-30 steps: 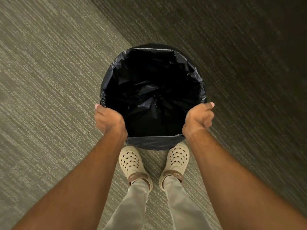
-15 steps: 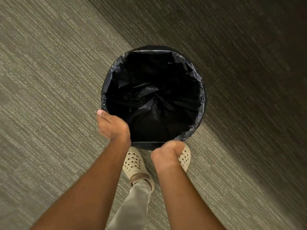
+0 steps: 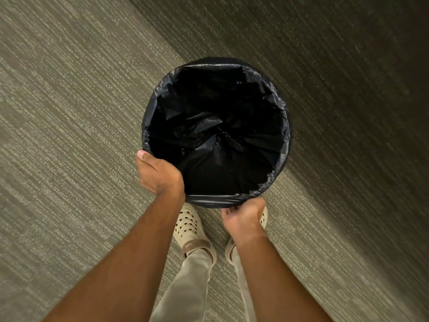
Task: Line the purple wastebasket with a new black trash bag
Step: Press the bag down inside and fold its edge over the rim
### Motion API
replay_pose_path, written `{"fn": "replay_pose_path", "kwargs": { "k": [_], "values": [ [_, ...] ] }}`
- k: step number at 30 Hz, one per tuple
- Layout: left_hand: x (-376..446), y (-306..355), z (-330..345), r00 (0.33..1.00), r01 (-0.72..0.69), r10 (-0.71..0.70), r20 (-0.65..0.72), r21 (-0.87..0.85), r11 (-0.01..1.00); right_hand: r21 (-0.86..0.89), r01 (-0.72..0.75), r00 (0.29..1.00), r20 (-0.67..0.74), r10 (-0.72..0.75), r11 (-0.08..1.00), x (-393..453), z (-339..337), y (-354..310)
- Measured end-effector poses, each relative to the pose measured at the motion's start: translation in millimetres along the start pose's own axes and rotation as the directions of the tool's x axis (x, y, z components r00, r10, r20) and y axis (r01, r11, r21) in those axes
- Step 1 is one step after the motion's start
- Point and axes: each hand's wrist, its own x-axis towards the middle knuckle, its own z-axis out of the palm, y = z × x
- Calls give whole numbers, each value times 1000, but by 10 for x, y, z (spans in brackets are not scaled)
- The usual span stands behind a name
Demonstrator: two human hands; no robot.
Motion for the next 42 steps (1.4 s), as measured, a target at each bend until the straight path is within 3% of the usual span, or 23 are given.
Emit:
{"fn": "replay_pose_path", "kwargs": {
  "k": [3,6,8,13,17,23,26,29,32,35,38,40,42],
  "values": [
    [4,-3,-5,1000,0,0,3,-15,1000,-115,216,974,-38,-221,970,45,-113,-220],
    [6,-7,-17,1000,5,-5,8,-38,999,-150,384,923,35,-383,911,25,9,-496],
    [3,-12,-13,1000,3,-2,12,-49,999,-190,408,911,29,-410,893,-6,183,-584],
    [34,-48,-10,1000,-4,5,27,-25,1000,-322,449,830,-197,-522,834,2,426,-581],
    [47,-69,-10,998,27,-22,64,-75,997,-339,450,820,-211,-532,826,92,409,-595],
    [36,-56,-115,990,97,-94,106,-32,995,-212,349,936,22,-352,913,30,161,-601],
    [-97,-139,-258,974,211,-214,74,51,976,-202,281,959,13,-285,938,-53,-76,-362],
    [-503,-231,-333,888,443,-436,146,-20,896,-155,139,990,-16,-144,978,-218,-90,-67],
    [-751,-253,-267,678,734,-713,179,-119,669,-3,-25,996,-86,25,1000,-222,93,80],
    [-701,-253,-157,511,856,-840,182,-194,479,-8,12,986,-168,-13,1000,-39,217,47],
    [-657,-243,-64,484,870,-861,154,-193,454,-104,65,976,-202,-85,992,59,200,54],
    [-644,-274,-30,489,867,-863,125,-180,465,-144,194,977,-61,-205,970,72,121,104],
    [-619,-284,-21,472,875,-859,200,-224,429,-172,225,974,8,-227,959,87,114,141]
  ]
}}
